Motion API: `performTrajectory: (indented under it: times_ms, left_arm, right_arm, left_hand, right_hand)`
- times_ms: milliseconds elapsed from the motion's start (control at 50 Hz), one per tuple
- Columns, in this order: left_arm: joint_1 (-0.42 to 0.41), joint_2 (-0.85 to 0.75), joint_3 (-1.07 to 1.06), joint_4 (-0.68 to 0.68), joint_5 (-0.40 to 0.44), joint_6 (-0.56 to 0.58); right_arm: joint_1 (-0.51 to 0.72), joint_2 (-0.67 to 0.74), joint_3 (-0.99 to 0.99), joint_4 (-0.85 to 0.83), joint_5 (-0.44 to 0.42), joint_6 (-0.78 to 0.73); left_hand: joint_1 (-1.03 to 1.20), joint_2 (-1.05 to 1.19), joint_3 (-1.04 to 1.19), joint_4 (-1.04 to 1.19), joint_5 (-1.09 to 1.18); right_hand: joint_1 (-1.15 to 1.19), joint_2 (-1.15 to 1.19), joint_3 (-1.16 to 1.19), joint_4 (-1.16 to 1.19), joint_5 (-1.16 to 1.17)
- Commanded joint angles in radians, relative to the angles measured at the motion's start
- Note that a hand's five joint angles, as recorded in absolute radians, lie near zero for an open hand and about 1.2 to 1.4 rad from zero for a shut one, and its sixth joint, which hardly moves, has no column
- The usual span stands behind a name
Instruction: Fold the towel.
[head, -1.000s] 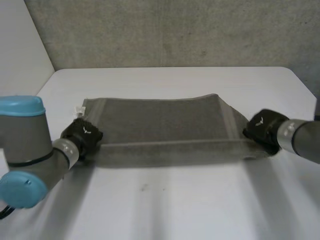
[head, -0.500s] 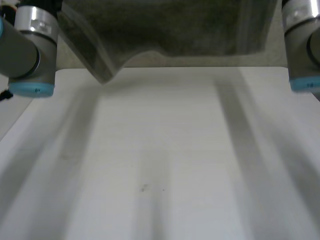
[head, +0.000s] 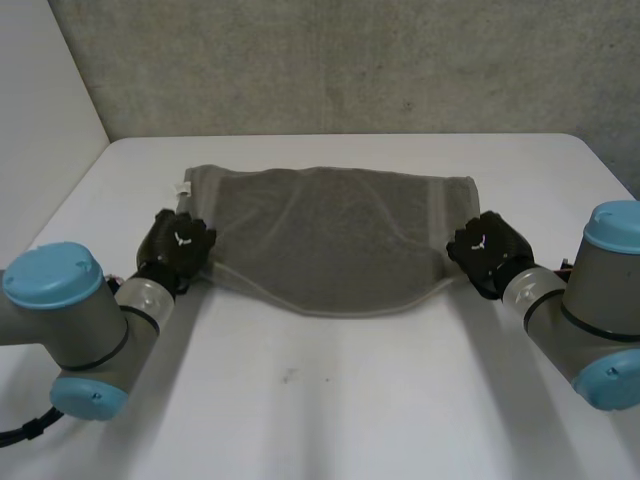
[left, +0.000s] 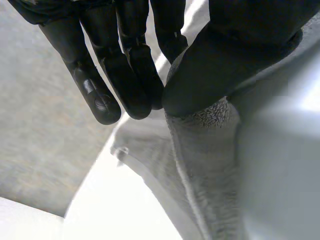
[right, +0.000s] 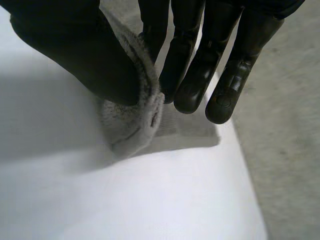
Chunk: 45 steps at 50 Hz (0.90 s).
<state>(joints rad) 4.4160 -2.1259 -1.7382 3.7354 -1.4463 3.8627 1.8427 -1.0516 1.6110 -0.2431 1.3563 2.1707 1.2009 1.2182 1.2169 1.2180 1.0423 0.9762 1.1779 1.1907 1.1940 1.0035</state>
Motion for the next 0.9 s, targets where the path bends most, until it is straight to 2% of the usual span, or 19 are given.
performTrajectory:
  times_ms: [20, 40, 60, 100, 120, 140, 300, 460, 500, 520, 540, 560, 580, 720, 780, 820, 840, 880, 900]
  left_arm:
    - [0.020, -0.005, 0.000, -0.066, 0.000, 0.014]
    - [0.026, -0.002, 0.002, -0.075, 0.000, 0.014]
    - [0.026, -0.002, 0.002, -0.075, 0.000, 0.014]
    - [0.036, 0.001, 0.002, -0.081, 0.000, 0.014]
    - [0.036, 0.001, 0.002, -0.081, 0.000, 0.014]
    - [0.037, 0.001, 0.002, -0.081, 0.000, 0.015]
    - [0.069, 0.000, -0.004, -0.086, 0.000, 0.015]
    - [0.099, 0.017, -0.026, -0.123, 0.000, 0.014]
    - [0.106, 0.029, -0.035, -0.140, 0.004, 0.009]
    - [0.106, 0.029, -0.035, -0.140, 0.004, 0.009]
    - [0.108, 0.035, -0.040, -0.149, 0.015, 0.011]
    - [0.108, 0.035, -0.040, -0.149, 0.015, 0.011]
    - [0.108, 0.041, -0.044, -0.163, 0.032, 0.011]
    - [0.109, 0.106, -0.073, -0.252, 0.072, 0.015]
    - [0.114, 0.161, -0.089, -0.319, 0.067, 0.020]
    - [0.123, 0.236, -0.113, -0.424, 0.058, 0.043]
    - [0.123, 0.236, -0.113, -0.425, 0.058, 0.043]
    - [0.131, 0.326, -0.127, -0.572, 0.043, 0.090]
    - [0.131, 0.327, -0.127, -0.572, 0.043, 0.090]
  right_arm:
    - [-0.033, -0.033, -0.011, 0.073, 0.001, 0.066]
    - [-0.046, -0.048, -0.013, 0.080, 0.001, 0.087]
    - [-0.046, -0.048, -0.013, 0.080, 0.001, 0.087]
    - [-0.071, -0.064, -0.019, 0.085, 0.001, 0.124]
    - [-0.071, -0.064, -0.019, 0.085, 0.001, 0.124]
    - [-0.082, -0.065, -0.022, 0.087, 0.003, 0.141]
    - [-0.137, -0.067, -0.020, 0.091, 0.003, 0.172]
    - [-0.168, -0.062, -0.020, 0.136, 0.000, 0.173]
    - [-0.169, -0.064, -0.019, 0.143, -0.002, 0.175]
    - [-0.169, -0.064, -0.019, 0.143, -0.002, 0.175]
    - [-0.169, -0.064, -0.017, 0.145, -0.002, 0.175]
    - [-0.169, -0.064, -0.017, 0.145, -0.002, 0.175]
    - [-0.168, -0.064, -0.017, 0.149, -0.002, 0.173]
    - [-0.166, -0.068, -0.016, 0.199, -0.013, 0.163]
    - [-0.169, -0.077, -0.022, 0.301, -0.029, 0.141]
    - [-0.174, -0.105, -0.031, 0.481, -0.045, 0.066]
    - [-0.174, -0.105, -0.031, 0.482, -0.045, 0.066]
    - [-0.178, -0.131, -0.034, 0.679, -0.058, -0.059]
    - [-0.178, -0.131, -0.034, 0.680, -0.059, -0.060]
  left_hand:
    - [0.114, 0.096, 0.098, 0.096, 0.098]
    - [-0.023, -0.040, -0.039, -0.040, -0.039]
    - [-0.024, -0.042, -0.040, -0.042, -0.040]
    - [-0.413, -0.430, -0.429, -0.430, -0.429]
    - [-0.415, -0.432, -0.431, -0.432, -0.431]
    - [-0.534, -0.551, -0.550, -0.551, -0.550]
    - [-0.582, -0.600, -0.598, -0.599, -0.598]
    - [-0.485, -0.503, -0.501, -0.503, -0.501]
    - [-0.167, -0.185, -0.183, -0.184, -0.183]
    - [-0.165, -0.183, -0.181, -0.183, -0.181]
    - [0.064, 0.047, 0.048, 0.047, 0.048]
    - [0.067, 0.049, 0.051, 0.049, 0.051]
    - [0.194, 0.177, 0.178, 0.177, 0.178]
    - [0.195, 0.178, 0.179, 0.178, 0.179]
    - [0.195, 0.178, 0.179, 0.178, 0.179]
    - [0.195, 0.178, 0.179, 0.178, 0.179]
    - [0.195, 0.178, 0.179, 0.178, 0.179]
    - [0.195, 0.178, 0.179, 0.178, 0.179]
    - [0.195, 0.178, 0.179, 0.178, 0.179]
  right_hand:
    - [0.420, 0.218, 0.206, 0.202, 0.218]
    - [0.420, 0.218, 0.206, 0.202, 0.218]
    - [0.420, 0.218, 0.206, 0.202, 0.218]
    - [0.420, 0.218, 0.206, 0.202, 0.218]
    - [0.420, 0.218, 0.206, 0.202, 0.218]
    - [0.420, 0.218, 0.206, 0.202, 0.218]
    - [0.420, 0.218, 0.206, 0.202, 0.218]
    - [0.420, 0.218, 0.206, 0.202, 0.218]
    - [0.420, 0.218, 0.206, 0.202, 0.218]
    - [0.420, 0.218, 0.206, 0.202, 0.218]
    - [0.420, 0.218, 0.206, 0.202, 0.218]
    - [0.420, 0.218, 0.206, 0.202, 0.218]
    - [0.420, 0.218, 0.206, 0.202, 0.218]
    - [0.420, 0.218, 0.206, 0.202, 0.218]
    - [0.420, 0.218, 0.206, 0.202, 0.218]
    - [0.420, 0.218, 0.206, 0.202, 0.218]
    - [0.420, 0.218, 0.206, 0.202, 0.218]
    - [0.420, 0.218, 0.206, 0.202, 0.218]
    - [0.420, 0.218, 0.206, 0.202, 0.218]
